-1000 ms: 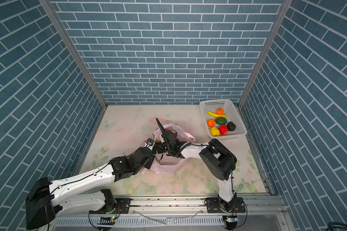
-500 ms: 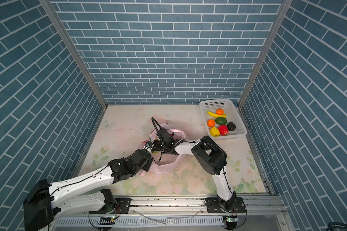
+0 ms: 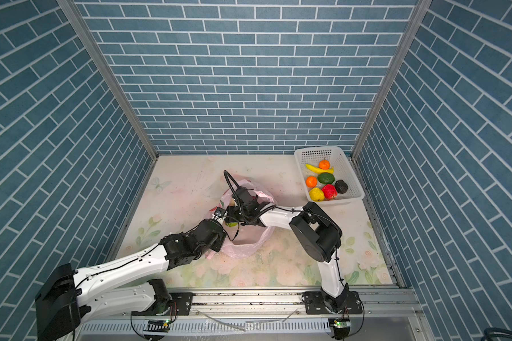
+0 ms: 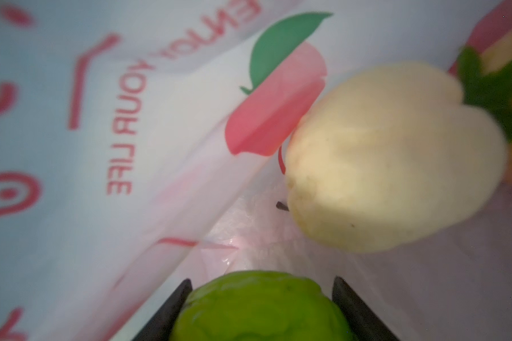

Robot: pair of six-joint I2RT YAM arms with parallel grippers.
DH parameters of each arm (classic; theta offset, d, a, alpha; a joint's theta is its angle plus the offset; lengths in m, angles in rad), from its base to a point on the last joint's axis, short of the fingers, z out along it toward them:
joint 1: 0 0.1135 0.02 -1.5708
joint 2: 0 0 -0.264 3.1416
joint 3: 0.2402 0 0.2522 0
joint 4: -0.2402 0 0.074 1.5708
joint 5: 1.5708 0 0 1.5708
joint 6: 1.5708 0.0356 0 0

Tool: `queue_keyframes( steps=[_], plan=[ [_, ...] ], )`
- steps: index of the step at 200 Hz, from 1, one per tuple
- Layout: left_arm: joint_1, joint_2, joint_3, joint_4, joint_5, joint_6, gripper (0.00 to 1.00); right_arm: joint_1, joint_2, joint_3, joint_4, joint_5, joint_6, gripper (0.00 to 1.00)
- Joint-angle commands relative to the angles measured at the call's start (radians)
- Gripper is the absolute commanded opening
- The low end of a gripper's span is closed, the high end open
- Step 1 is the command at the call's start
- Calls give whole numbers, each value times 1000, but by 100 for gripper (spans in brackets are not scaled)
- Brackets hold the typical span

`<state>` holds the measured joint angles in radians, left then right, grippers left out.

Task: Untie the knot of the plastic bag and take out the fruit
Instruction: 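Lower the right gripper into the bag and close on the light-green fruit, then lift the light-green fruit out of the bag and carry it to the basket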

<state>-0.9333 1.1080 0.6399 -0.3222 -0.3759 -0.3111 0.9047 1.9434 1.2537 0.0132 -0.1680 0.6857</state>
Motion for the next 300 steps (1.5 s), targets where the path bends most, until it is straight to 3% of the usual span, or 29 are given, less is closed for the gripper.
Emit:
queue_keyframes(
  steps=[1,91,171,240,300],
  plan=[
    [11,17,28,14,-8,9,0,-2,-98,-2,-143,-14,-70,60],
    [14,42,54,26,-26,17,0,-3,-324,4,-454,-123,-133,60],
    [14,38,49,32,-34,23,0,-44,-438,246,-637,-175,-153,59],
    [15,45,48,51,-34,20,0,-302,-435,546,-760,-275,-223,59],
    [14,65,53,61,-33,20,0,-621,-409,526,-687,-216,-282,59]
  ],
)
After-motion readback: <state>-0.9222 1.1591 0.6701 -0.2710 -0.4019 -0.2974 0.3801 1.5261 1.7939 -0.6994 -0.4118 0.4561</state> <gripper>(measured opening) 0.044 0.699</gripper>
